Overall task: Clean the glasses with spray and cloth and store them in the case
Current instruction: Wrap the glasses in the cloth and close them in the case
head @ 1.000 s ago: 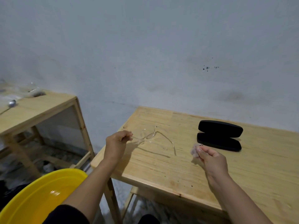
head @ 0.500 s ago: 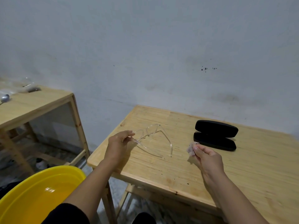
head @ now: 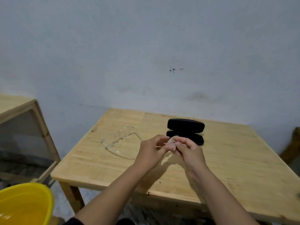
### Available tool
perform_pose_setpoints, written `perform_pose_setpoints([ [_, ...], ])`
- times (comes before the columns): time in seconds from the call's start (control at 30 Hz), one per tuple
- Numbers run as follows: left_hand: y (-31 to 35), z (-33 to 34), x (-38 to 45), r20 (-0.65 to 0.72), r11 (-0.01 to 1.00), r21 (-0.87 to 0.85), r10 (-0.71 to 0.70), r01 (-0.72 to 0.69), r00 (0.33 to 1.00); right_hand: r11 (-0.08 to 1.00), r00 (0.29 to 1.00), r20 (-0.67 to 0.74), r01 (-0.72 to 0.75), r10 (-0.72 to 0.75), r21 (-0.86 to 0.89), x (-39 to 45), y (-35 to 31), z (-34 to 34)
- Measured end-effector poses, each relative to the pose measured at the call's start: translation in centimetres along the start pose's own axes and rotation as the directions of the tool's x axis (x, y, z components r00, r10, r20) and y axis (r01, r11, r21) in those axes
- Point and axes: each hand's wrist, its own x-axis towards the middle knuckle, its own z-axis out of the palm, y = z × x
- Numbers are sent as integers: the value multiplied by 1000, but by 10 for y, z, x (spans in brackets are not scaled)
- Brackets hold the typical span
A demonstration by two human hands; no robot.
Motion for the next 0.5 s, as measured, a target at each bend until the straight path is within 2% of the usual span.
perform_pose_setpoints([
  [0.17,7,27,12,-44,999,40,-25,27,999,1000,1000,4,-9,9,20,4,-2,-22],
  [0.3,7,29,20,-71,995,-29,-94,93,993,983,995,-38,-94,89,-159,7,3,-38],
  [0.5,2,27,31,-36,980,-112,-170,165,985,932,992,-54,-127,116,-338,8,10,-46],
])
